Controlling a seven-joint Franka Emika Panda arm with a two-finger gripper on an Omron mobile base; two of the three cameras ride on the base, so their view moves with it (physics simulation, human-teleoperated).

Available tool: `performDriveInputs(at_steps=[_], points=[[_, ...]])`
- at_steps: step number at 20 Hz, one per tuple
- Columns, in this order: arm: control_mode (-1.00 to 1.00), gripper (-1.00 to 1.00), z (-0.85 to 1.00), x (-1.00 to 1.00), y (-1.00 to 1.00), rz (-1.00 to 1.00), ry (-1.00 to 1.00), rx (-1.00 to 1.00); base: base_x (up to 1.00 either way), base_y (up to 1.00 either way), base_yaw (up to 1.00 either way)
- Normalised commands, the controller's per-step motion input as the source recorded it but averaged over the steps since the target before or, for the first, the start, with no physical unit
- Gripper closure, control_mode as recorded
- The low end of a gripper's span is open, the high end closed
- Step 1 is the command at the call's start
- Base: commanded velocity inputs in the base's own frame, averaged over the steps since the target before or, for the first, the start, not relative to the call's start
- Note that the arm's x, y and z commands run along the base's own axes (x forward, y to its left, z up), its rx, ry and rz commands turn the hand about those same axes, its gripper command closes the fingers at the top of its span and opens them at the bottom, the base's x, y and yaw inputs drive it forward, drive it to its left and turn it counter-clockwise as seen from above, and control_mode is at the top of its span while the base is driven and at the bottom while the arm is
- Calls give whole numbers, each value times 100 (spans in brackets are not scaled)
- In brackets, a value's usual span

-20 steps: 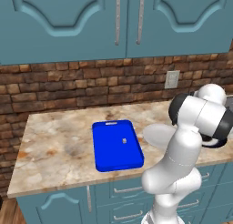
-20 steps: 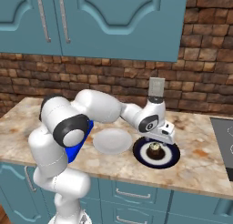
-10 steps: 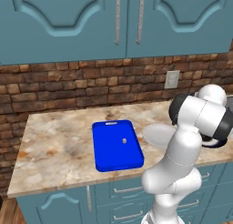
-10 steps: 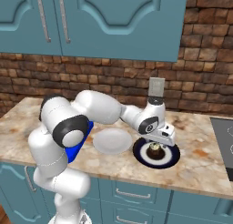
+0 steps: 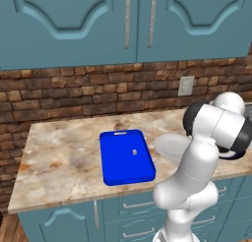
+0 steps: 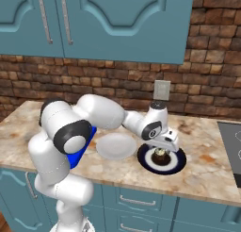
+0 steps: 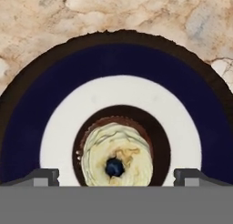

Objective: Move the dessert items from the plates to the tray.

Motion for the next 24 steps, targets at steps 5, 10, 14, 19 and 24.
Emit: performDriveInputs(at_steps=[5, 10, 14, 19, 24], points=[[-100, -100, -8, 0, -1, 0, 0, 0, 0, 0, 0], [-100, -100, -20, 0, -6, 0, 0, 0, 0, 0, 0], [-100, -100, -2, 3, -17, 0, 0, 0, 0, 0, 0], [-100, 100, 0, 0, -1, 0, 0, 0, 0, 0, 0], [-100, 100, 62, 0, 35, 0, 0, 6, 0, 0, 0]])
